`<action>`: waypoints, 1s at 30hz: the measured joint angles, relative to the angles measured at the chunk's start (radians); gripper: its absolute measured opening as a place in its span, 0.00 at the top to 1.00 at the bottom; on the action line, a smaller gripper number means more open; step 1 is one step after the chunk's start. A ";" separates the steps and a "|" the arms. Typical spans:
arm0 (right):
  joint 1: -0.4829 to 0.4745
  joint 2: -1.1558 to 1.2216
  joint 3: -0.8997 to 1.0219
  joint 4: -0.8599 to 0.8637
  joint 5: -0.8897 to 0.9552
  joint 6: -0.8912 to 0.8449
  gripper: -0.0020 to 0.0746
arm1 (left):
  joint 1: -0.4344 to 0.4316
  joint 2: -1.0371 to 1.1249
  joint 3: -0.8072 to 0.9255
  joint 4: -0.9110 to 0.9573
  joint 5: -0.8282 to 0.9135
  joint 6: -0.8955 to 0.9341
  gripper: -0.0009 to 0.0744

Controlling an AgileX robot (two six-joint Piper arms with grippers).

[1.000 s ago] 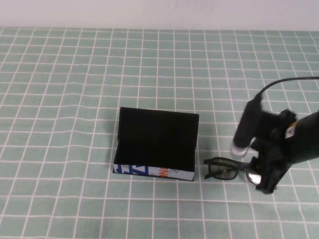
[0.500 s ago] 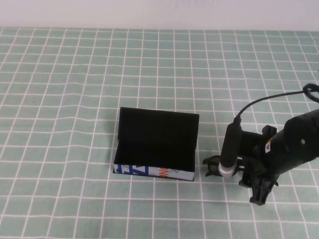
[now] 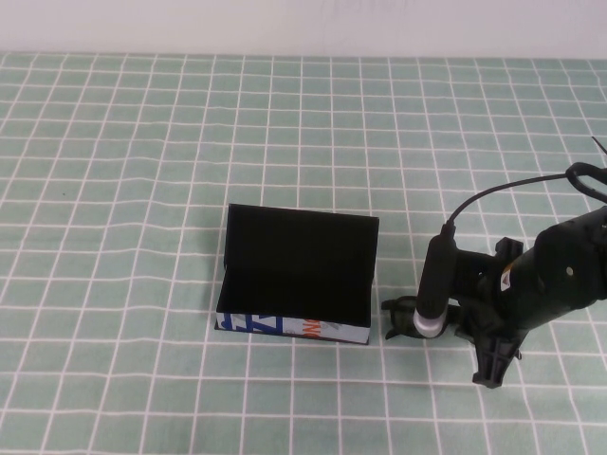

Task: Return glasses to glasses case
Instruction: Pick up the glasses from the table

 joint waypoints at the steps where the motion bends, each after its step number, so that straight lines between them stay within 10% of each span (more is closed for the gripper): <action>1: 0.000 0.000 0.000 -0.002 0.000 0.000 0.91 | 0.000 0.000 0.000 0.000 0.000 0.000 0.99; 30: 0.000 -0.104 -0.056 -0.029 0.023 0.060 0.95 | 0.000 0.000 0.000 0.000 0.000 0.000 0.99</action>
